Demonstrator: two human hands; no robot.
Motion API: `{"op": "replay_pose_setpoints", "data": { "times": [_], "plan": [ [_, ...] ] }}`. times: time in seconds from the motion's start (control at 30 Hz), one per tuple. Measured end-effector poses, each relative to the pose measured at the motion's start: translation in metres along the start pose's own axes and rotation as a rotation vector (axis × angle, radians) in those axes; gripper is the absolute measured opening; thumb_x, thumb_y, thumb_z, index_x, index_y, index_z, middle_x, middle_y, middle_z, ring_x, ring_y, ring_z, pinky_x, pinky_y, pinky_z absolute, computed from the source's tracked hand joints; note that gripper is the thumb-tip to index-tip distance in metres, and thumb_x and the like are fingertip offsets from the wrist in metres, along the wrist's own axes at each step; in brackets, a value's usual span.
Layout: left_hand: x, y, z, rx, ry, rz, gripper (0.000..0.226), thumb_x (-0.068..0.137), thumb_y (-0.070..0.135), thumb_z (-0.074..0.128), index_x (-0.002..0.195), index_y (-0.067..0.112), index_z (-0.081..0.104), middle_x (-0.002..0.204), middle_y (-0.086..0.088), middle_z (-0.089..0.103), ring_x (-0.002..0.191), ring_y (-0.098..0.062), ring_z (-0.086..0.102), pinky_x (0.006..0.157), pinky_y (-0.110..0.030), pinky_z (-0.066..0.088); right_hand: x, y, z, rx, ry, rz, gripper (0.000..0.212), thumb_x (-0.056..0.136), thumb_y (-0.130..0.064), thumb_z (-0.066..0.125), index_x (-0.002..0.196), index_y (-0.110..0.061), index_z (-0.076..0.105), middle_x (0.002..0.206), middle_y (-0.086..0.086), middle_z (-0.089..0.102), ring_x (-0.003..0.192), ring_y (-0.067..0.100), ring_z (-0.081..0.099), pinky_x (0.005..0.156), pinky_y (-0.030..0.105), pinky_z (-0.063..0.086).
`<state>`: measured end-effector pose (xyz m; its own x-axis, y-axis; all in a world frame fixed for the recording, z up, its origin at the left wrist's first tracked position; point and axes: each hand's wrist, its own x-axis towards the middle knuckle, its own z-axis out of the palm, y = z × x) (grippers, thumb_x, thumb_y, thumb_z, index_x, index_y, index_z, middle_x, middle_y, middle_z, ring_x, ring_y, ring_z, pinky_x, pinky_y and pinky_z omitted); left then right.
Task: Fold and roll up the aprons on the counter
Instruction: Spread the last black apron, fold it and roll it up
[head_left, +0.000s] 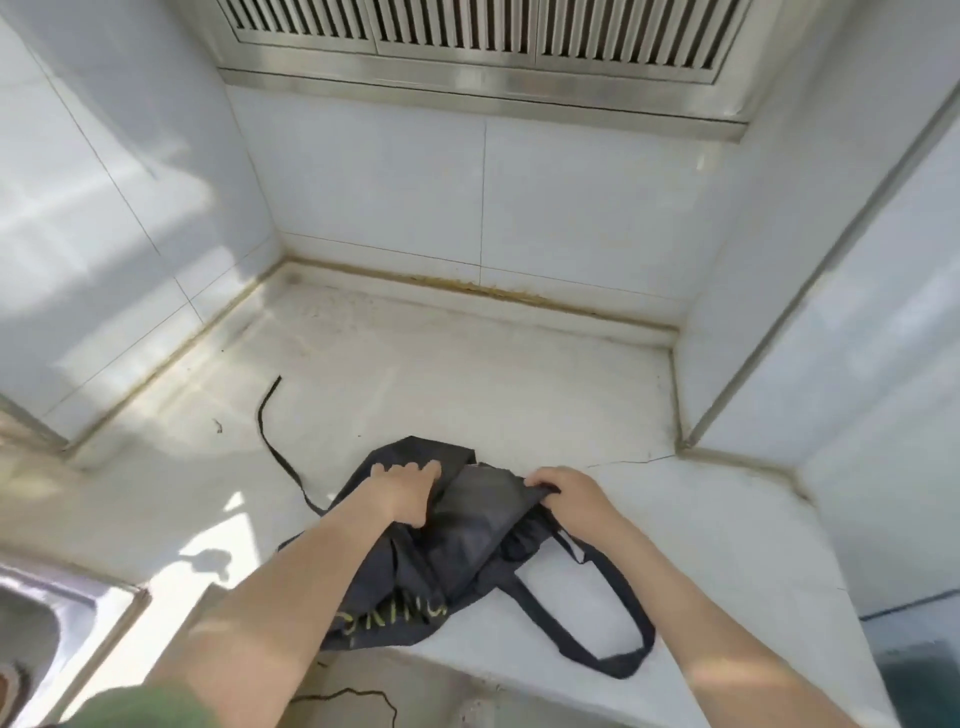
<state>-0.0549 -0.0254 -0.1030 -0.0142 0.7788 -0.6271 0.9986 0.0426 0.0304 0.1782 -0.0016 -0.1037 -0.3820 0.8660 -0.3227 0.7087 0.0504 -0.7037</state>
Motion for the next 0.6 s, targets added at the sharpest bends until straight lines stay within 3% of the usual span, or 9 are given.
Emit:
{"op": "replay_pose_setpoints", "data": {
  "times": [0.07,0.17,0.27,0.37,0.4,0.43,0.5,0.53,0.6],
  "plan": [
    [-0.026,0.026,0.014,-0.102,0.06,0.013,0.061,0.089,0.001,0.045,0.144,0.006,0.02,0.127,-0.017,0.048,0.112,-0.032,0.053,0.087,-0.036,0.044,-0.037,0.012,-0.015,0.013,0.079,0.019,0.044,0.081,0.011,0.039,0.1,-0.013,0.071,0.111,0.005,0.064,0.104,0.019,0.056,0.089,0.023,0.041],
    [-0.063,0.053,0.034,-0.222,0.166,0.007,0.052,0.092,0.001,0.036,0.143,0.002,0.024,0.129,-0.018,0.05,0.109,-0.031,0.056,0.089,-0.034,0.047,-0.092,0.024,-0.03,0.046,0.2,0.017,0.046,0.082,0.013,0.036,0.093,-0.014,0.071,0.106,0.01,0.061,0.103,0.023,0.054,0.086,0.025,0.04],
    [-0.1,0.07,0.043,-0.424,0.201,0.018,0.036,0.089,0.004,0.035,0.125,0.009,0.038,0.104,-0.011,0.053,0.074,-0.025,0.061,0.065,-0.033,0.053,-0.137,0.032,-0.041,0.025,0.282,0.047,0.048,0.083,0.015,0.032,0.087,-0.018,0.068,0.096,0.007,0.051,0.101,0.026,0.051,0.081,0.021,0.034],
    [-0.134,0.082,0.034,-0.53,0.422,0.039,0.014,0.088,0.004,0.038,0.095,0.006,0.05,0.088,-0.007,0.053,0.079,-0.026,0.052,0.065,-0.03,0.041,-0.178,0.036,-0.059,-0.239,0.088,0.152,0.041,0.079,0.009,0.037,0.083,-0.02,0.067,0.101,0.003,0.045,0.107,0.029,0.049,0.081,0.03,0.038],
    [-0.145,0.087,0.028,-0.604,0.445,0.061,0.015,0.086,0.002,0.038,0.085,0.008,0.051,0.083,-0.006,0.054,0.079,-0.026,0.052,0.062,-0.029,0.039,-0.192,0.036,-0.064,-0.304,-0.017,0.187,0.032,0.078,0.003,0.043,0.08,-0.022,0.063,0.105,0.004,0.045,0.107,0.03,0.049,0.078,0.032,0.039],
    [-0.157,0.093,0.021,-0.679,0.435,0.101,0.018,0.083,-0.001,0.038,0.077,0.009,0.051,0.078,-0.005,0.055,0.077,-0.026,0.052,0.059,-0.027,0.038,-0.208,0.034,-0.069,-0.3,-0.115,0.239,0.025,0.078,-0.003,0.048,0.09,-0.021,0.062,0.115,0.005,0.044,0.112,0.029,0.047,0.08,0.032,0.04],
    [-0.174,0.102,0.009,-0.76,0.357,0.206,0.02,0.076,-0.005,0.036,0.07,0.008,0.05,0.071,-0.005,0.054,0.072,-0.022,0.051,0.057,-0.026,0.036,-0.227,0.035,-0.076,-0.089,-0.237,0.3,0.06,0.078,-0.017,0.06,0.136,-0.025,0.043,0.144,-0.001,0.03,0.132,0.026,0.033,0.102,0.037,0.038],
    [-0.183,0.107,0.004,-0.78,0.311,0.261,0.02,0.076,-0.006,0.036,0.07,0.008,0.049,0.07,-0.005,0.052,0.069,-0.02,0.05,0.057,-0.025,0.035,-0.234,0.034,-0.076,0.082,-0.264,0.284,0.082,0.075,-0.023,0.067,0.146,-0.035,0.026,0.152,-0.008,0.019,0.14,0.024,0.024,0.11,0.039,0.032],
    [-0.2,0.116,-0.006,-0.817,0.259,0.357,0.021,0.076,-0.007,0.036,0.068,0.009,0.048,0.065,-0.003,0.049,0.06,-0.016,0.048,0.055,-0.022,0.034,-0.247,0.019,-0.073,0.341,-0.249,0.183,0.111,0.066,-0.035,0.079,0.146,-0.051,0.004,0.158,-0.013,0.002,0.146,0.018,0.009,0.118,0.042,0.018]
  ]
}}
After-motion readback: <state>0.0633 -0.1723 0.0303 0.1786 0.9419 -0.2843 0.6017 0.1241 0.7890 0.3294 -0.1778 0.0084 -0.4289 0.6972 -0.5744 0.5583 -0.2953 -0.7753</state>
